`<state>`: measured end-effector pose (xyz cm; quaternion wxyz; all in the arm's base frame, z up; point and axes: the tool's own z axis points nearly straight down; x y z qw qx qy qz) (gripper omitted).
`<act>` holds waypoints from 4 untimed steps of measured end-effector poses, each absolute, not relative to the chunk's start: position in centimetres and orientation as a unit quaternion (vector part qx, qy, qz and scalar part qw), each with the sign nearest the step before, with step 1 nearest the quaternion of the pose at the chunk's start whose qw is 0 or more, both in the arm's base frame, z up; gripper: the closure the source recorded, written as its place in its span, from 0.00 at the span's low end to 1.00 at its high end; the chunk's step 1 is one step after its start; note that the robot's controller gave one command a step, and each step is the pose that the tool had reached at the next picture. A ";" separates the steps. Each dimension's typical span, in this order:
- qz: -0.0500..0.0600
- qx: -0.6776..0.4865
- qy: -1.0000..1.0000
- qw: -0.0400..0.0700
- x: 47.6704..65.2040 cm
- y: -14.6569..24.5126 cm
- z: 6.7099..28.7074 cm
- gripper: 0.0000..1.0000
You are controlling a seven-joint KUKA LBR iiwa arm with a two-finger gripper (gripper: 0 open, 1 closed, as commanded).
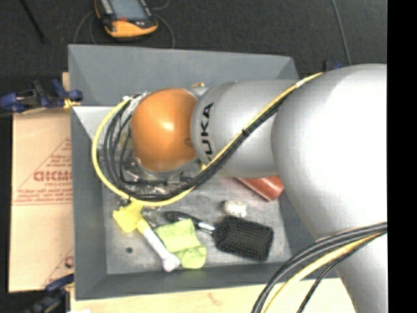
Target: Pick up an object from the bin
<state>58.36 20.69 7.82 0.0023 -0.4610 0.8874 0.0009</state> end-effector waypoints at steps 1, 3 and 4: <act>0.001 -0.543 0.840 -0.001 58.4 20.0 10.1 1.00; 0.001 -0.546 0.838 0.002 60.4 20.4 14.7 1.00; 0.000 -0.589 0.808 0.001 57.3 19.6 17.8 1.00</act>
Offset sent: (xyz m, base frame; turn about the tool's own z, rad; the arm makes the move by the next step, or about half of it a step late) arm -0.0399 -0.0373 0.0541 -0.1067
